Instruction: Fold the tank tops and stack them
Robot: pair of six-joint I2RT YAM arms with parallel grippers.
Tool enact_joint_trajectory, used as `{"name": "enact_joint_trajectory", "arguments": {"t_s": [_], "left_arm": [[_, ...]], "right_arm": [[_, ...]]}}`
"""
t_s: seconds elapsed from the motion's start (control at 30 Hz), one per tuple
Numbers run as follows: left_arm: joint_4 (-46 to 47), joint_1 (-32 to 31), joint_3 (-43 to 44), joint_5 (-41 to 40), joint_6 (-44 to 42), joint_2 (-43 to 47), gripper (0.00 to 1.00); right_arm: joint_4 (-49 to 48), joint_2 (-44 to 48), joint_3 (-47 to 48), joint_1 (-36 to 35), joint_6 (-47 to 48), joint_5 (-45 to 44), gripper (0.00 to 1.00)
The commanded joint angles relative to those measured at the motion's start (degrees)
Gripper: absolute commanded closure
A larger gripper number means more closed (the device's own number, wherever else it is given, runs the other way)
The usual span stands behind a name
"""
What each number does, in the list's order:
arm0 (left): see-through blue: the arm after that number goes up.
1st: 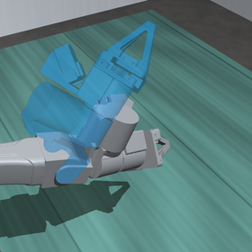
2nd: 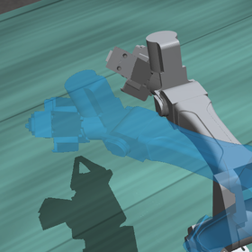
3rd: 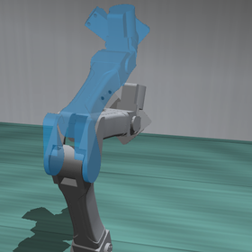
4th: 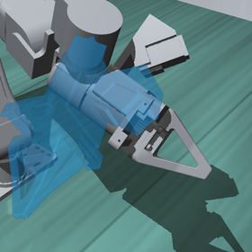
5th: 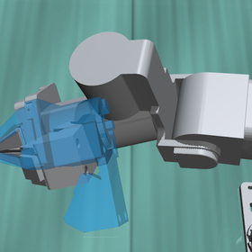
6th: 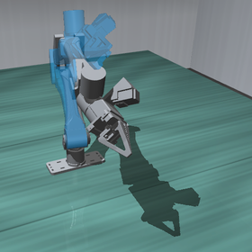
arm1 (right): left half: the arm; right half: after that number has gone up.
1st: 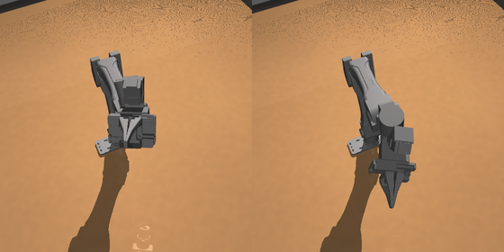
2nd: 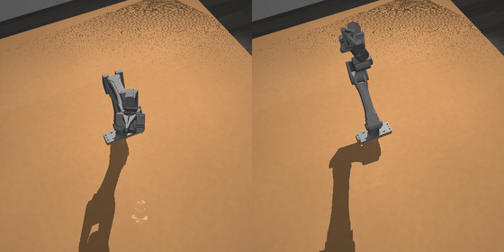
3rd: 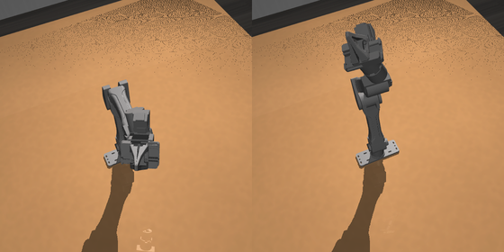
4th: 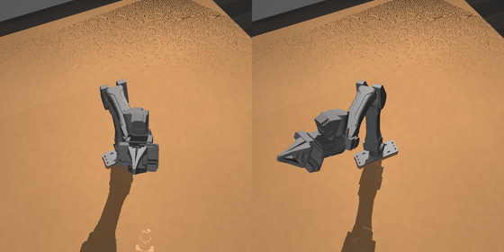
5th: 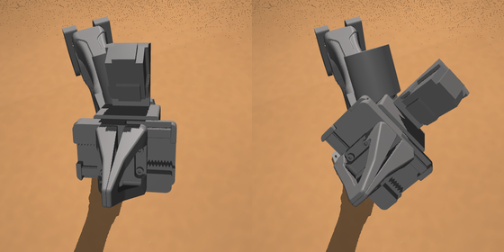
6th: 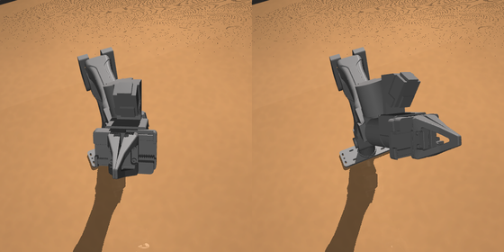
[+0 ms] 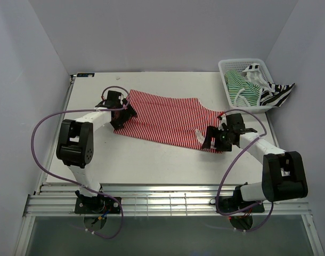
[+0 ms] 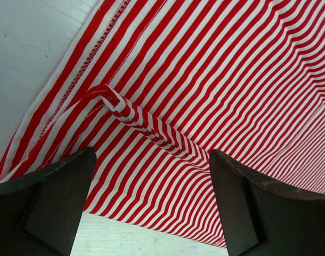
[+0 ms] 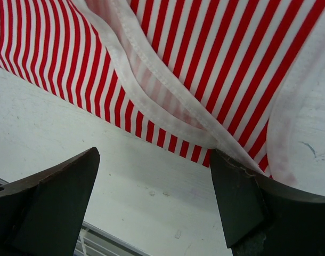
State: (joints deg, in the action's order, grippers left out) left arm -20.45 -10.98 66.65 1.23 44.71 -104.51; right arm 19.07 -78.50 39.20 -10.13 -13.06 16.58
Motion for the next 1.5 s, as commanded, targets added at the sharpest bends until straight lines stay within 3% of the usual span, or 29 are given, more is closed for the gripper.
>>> {"name": "enact_joint_trajectory", "arguments": {"t_s": [0.0, 0.33, 0.57, 0.73, 1.03, 1.3, 1.47], "left_arm": [[0.7, 0.2, 0.1, -2.2, -0.8, -0.5, 0.02], [-6.3, 0.2, -5.2, -5.6, 1.7, 1.8, 0.02], [-11.6, 0.2, -17.9, -5.5, 3.6, 14.4, 0.02], [-12.5, 0.2, -21.1, -4.0, 2.5, 24.1, 0.02], [-14.3, 0.2, -7.0, -6.9, 0.6, 24.5, 0.02], [-15.2, 1.4, 3.6, -10.3, -0.8, 16.7, 0.02], [-14.1, 3.9, 10.8, -10.4, -3.7, 10.7, 0.02]], "right_arm": [[-1.8, -0.6, -0.8, 2.0, 1.5, -0.7, 0.1], [-1.7, -0.3, -5.1, 2.7, 0.8, 2.4, 0.1], [4.0, 10.8, -12.2, 2.7, -2.2, 2.9, 0.1], [6.2, 15.4, -12.6, 2.7, -2.6, 6.3, 0.1], [12.6, 14.3, 5.2, 2.5, 3.0, 5.1, 0.1], [14.4, 6.8, 19.0, 2.1, 5.7, 6.1, 0.1], [13.2, -2.9, 28.4, -3.0, 8.5, 5.0, 0.1]]}}
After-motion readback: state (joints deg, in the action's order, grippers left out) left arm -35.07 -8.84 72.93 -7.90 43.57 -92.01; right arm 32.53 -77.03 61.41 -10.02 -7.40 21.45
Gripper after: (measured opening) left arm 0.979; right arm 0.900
